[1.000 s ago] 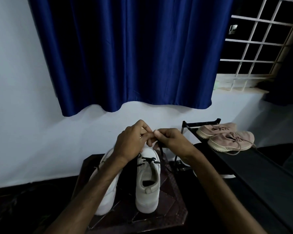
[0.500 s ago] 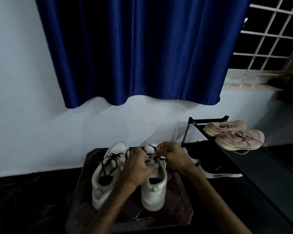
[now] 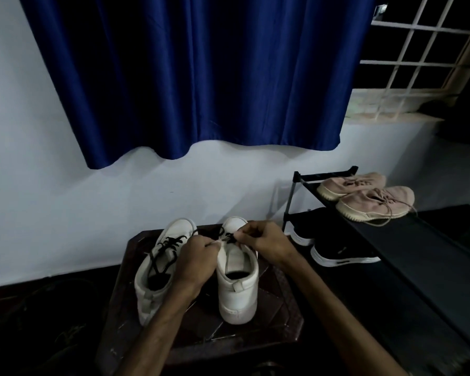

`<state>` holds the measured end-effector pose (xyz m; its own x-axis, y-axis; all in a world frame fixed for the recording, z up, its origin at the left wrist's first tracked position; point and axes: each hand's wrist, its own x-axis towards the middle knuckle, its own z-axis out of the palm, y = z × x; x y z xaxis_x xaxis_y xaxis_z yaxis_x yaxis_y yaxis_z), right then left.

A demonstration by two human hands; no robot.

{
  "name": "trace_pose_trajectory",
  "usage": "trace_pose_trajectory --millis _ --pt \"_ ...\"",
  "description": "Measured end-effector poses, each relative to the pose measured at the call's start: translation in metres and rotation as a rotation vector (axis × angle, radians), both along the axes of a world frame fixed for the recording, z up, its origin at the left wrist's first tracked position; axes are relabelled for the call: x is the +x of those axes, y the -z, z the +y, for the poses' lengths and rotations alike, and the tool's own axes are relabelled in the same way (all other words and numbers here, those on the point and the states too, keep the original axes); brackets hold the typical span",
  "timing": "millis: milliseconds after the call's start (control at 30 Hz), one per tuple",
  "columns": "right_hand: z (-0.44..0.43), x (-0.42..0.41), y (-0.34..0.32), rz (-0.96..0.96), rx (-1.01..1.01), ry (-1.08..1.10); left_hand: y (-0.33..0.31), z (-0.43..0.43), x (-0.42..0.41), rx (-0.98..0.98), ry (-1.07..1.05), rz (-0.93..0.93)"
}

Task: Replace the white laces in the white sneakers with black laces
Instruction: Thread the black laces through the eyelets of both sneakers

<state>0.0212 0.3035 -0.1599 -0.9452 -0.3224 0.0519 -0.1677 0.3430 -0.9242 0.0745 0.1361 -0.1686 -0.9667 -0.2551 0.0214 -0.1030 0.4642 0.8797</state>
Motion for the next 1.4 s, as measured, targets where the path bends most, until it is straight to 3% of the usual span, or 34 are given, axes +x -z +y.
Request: trace_pose_trajectory --millis 367,567,733,1033,1400 --pt "-0.014 0.000 -0.008 0.217 0.384 0.003 0.010 -0.006 -0.001 0.096 -0.009 0.038" --pt "-0.016 0.009 0.002 0.282 0.192 0.031 0.010 -0.002 0.001 0.070 -0.026 0.077" --pt "-0.014 0.011 -0.002 0.206 0.129 -0.017 0.013 -0.001 0.001 0.065 -0.039 0.079" --pt "-0.024 0.010 -0.010 0.292 0.445 0.042 0.012 -0.002 0.002 0.131 -0.059 0.073" --pt "-0.018 0.007 -0.013 0.216 0.439 0.025 0.007 0.002 0.003 0.040 -0.111 0.059"
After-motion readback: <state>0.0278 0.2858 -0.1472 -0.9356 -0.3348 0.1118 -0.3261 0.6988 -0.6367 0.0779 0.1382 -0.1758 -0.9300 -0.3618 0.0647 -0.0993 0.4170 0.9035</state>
